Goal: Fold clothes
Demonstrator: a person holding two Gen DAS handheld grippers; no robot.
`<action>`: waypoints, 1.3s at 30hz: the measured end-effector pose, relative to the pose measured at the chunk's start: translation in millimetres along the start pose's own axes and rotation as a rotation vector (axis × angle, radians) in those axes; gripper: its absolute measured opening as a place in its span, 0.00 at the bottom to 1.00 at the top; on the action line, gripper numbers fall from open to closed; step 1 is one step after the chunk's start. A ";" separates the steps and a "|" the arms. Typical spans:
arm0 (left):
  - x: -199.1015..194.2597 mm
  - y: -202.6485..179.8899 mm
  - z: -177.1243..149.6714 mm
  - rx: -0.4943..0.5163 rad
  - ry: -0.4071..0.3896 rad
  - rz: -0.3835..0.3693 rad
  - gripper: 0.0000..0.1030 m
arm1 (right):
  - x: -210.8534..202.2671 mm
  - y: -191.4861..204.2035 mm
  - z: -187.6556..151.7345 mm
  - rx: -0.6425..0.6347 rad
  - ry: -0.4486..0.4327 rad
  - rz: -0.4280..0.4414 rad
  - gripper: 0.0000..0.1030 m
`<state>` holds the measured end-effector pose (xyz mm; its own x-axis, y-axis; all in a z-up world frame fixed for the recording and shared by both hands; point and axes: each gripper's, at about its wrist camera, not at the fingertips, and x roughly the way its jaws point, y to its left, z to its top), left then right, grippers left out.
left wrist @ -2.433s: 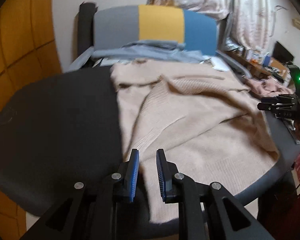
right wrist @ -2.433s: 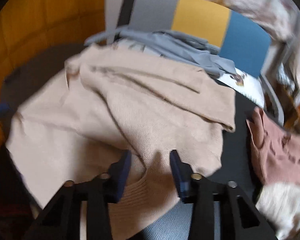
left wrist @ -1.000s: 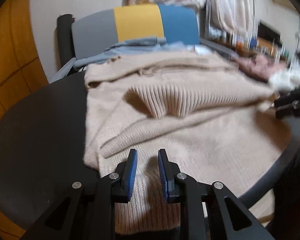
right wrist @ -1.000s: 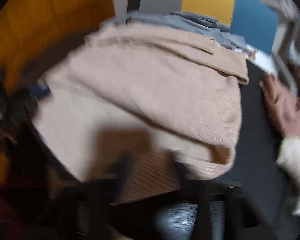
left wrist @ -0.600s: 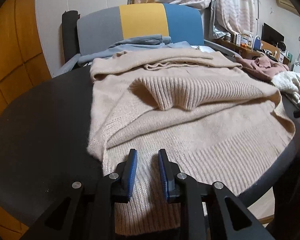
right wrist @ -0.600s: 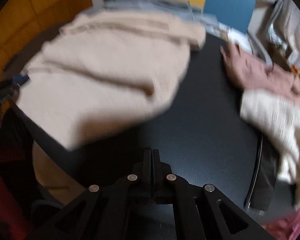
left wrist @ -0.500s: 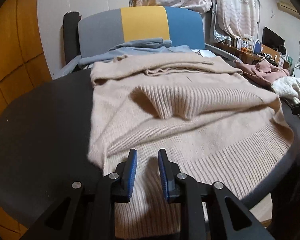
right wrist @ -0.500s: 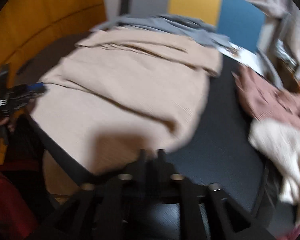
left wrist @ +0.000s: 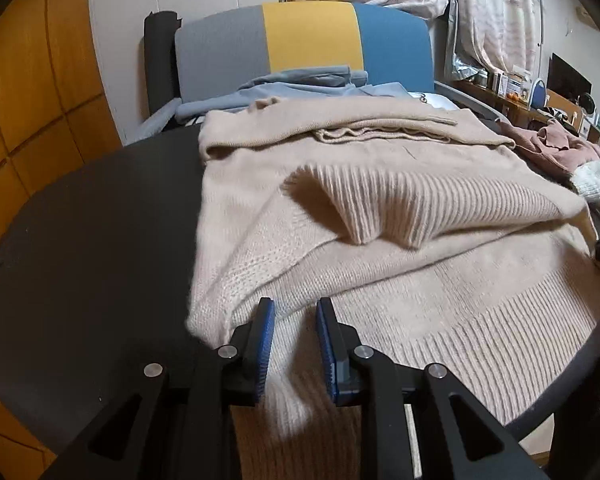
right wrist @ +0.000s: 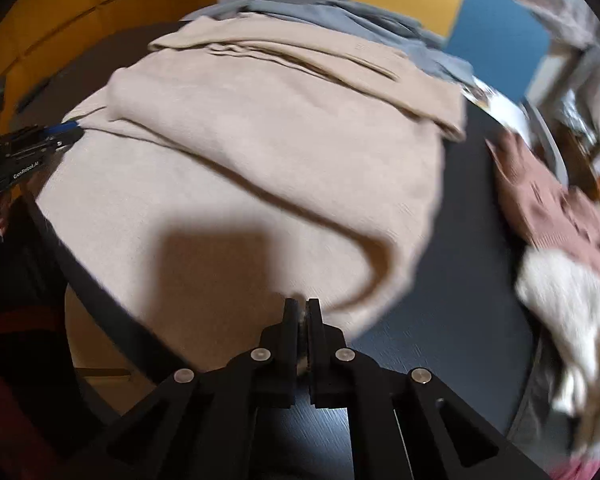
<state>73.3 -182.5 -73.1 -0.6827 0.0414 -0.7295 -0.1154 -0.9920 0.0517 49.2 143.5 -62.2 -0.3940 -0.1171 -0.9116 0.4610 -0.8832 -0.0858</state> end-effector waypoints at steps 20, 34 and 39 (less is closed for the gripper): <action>-12.9 -5.6 34.8 0.100 -0.078 -0.003 0.21 | -5.9 79.4 89.6 -0.265 -0.254 0.156 0.44; 11.0 -4.9 55.0 0.114 -0.019 -0.158 0.21 | 56.9 10.9 170.5 0.046 -0.138 0.342 0.05; 32.6 -6.1 74.4 0.096 0.032 -0.194 0.21 | 102.2 -28.6 181.8 0.278 -0.069 0.450 0.19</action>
<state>-2.0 -166.2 -46.5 -0.6176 0.2253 -0.7535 -0.3116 -0.9498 -0.0286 -148.9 74.3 -79.9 -0.2620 -0.5336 -0.8042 0.3722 -0.8247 0.4259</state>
